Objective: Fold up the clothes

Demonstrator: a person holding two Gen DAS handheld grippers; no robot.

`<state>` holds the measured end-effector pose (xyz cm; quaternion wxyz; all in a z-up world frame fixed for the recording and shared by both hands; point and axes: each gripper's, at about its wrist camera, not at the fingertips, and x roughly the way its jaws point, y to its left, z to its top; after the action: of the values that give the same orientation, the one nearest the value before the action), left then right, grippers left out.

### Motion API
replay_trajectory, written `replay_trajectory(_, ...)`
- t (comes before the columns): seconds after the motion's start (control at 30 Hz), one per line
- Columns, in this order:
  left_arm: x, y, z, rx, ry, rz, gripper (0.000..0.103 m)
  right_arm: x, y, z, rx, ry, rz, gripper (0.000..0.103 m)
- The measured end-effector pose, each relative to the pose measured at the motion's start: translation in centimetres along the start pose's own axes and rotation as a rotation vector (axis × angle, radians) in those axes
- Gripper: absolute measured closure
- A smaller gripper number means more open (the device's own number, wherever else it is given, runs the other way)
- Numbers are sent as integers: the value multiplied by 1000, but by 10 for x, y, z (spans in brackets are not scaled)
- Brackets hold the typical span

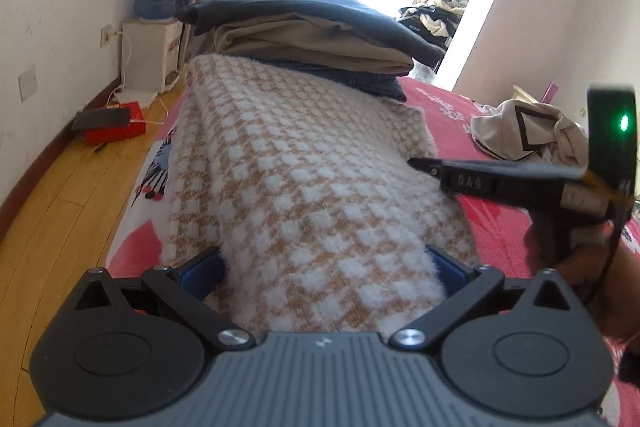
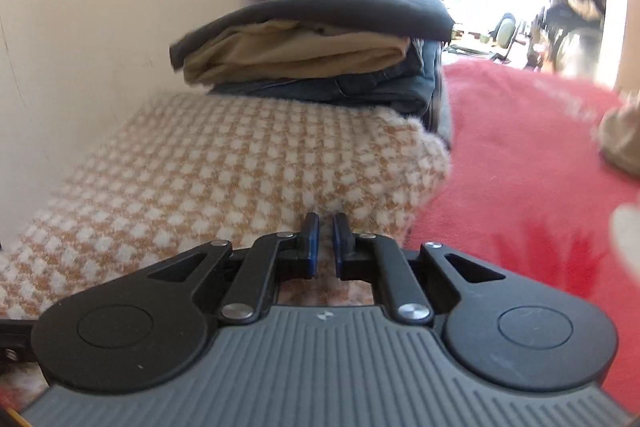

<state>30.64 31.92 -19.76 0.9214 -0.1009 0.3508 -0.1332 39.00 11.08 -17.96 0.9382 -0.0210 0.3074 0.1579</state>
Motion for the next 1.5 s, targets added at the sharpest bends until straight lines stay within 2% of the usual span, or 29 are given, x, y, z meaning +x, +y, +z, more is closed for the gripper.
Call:
replay_trajectory(0.07, -1, 5, -3, -20, -7, -13, 0, -14, -2, 15, 1, 12, 9, 97)
replay_trajectory(0.2, -2, 9, -6, -35, -13, -23, 0, -15, -26, 53, 102, -99, -18, 95)
replay_trajectory(0.23, -2, 10, -6, -36, -13, -25, 0, -2, -36, 54, 151, -89, -14, 95)
replay_trajectory(0.27, -2, 10, -6, -36, -12, -27, 0, 12, -46, 54, 202, -75, -9, 95)
replay_trajectory(0.33, 1, 8, -5, -35, -11, -24, 0, 56, -69, 30, 352, 44, 16, 93)
replay_trajectory(0.4, 1, 7, -5, -36, -16, -20, 0, 53, -80, 17, 444, 4, 56, 90)
replay_trajectory(0.43, 1, 8, -7, -42, -19, -20, 0, 41, -88, 18, 505, -18, 82, 84)
replay_trajectory(0.47, 1, 9, -8, -51, -20, -21, 0, 30, -96, 18, 570, -40, 107, 82)
replay_trajectory(0.5, 0, 10, -8, -60, -19, -23, 0, 26, -110, 13, 669, -60, 126, 73)
replay_trajectory(0.53, 0, 10, -8, -64, -17, -21, 0, 21, -124, 8, 769, -79, 144, 59)
replay_trajectory(0.57, 0, 10, -8, -62, -14, -17, 0, 18, -137, 2, 868, -96, 164, 51)
replay_trajectory(0.63, 0, 9, -7, -57, -9, -10, 0, 34, -154, -6, 1027, -47, 240, 42)
replay_trajectory(0.67, 0, 9, -6, -58, -6, -11, 0, 44, -154, -7, 1058, 2, 268, 41)
replay_trajectory(0.73, 0, 11, -6, -56, -2, -15, 0, 63, -141, 0, 1016, 87, 326, 35)
replay_trajectory(0.77, 0, 11, -5, -50, -3, -17, 0, 69, -130, 6, 963, 120, 306, 35)
replay_trajectory(0.8, 1, 12, -5, -43, -4, -19, 0, 67, -117, 12, 895, 118, 275, 38)
replay_trajectory(0.83, 0, 14, -5, -39, -4, -23, 0, 64, -109, 17, 858, 93, 299, 55)
replay_trajectory(0.87, 0, 16, -5, -41, -3, -28, 0, 61, -102, 22, 823, 68, 322, 62)
replay_trajectory(0.93, 1, 19, -3, -53, 6, -41, 0, 53, -98, 25, 808, 12, 370, 65)
replay_trajectory(1.0, 3, 18, 0, -48, 14, -46, 0, 63, -99, 15, 824, 17, 353, 66)
replay_trajectory(1.07, 7, 12, 2, -21, 13, -43, 0, 84, -109, -9, 910, 46, 362, 67)
replay_trajectory(1.13, 7, 10, 2, -3, 10, -45, 0, 86, -118, -24, 1014, 27, 414, 65)
replay_trajectory(1.27, 4, 18, 0, -54, 13, -68, 0, 56, -122, -18, 993, 16, 429, 52)
replay_trajectory(1.37, -3, 23, -2, -113, 14, -94, 0, 17, -128, -25, 994, 0, 439, 43)
replay_trajectory(1.4, -6, 26, -3, -134, 16, -106, 0, 3, -127, -29, 976, 17, 426, 39)
replay_trajectory(1.5, -16, 37, -7, -187, 29, -147, 0, -30, -113, -47, 919, 94, 397, 36)
